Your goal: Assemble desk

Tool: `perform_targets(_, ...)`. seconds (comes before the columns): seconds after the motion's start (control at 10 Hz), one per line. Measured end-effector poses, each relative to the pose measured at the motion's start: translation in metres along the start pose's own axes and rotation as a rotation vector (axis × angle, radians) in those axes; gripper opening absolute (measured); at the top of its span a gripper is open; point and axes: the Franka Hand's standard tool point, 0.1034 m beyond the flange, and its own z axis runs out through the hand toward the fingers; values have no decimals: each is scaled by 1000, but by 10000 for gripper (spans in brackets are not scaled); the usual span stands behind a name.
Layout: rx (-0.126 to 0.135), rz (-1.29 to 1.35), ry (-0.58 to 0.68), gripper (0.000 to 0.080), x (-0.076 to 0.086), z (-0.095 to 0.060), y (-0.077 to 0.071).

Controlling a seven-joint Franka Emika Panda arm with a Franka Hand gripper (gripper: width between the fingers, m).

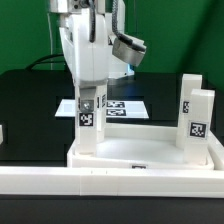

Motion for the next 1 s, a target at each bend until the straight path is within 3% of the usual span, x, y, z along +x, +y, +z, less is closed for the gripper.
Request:
perform_targets(0.4,0,-443,2,648,-3,-1,-1)
perform_targets(1.0,-22,-1052,3,649,-7,0,-1)
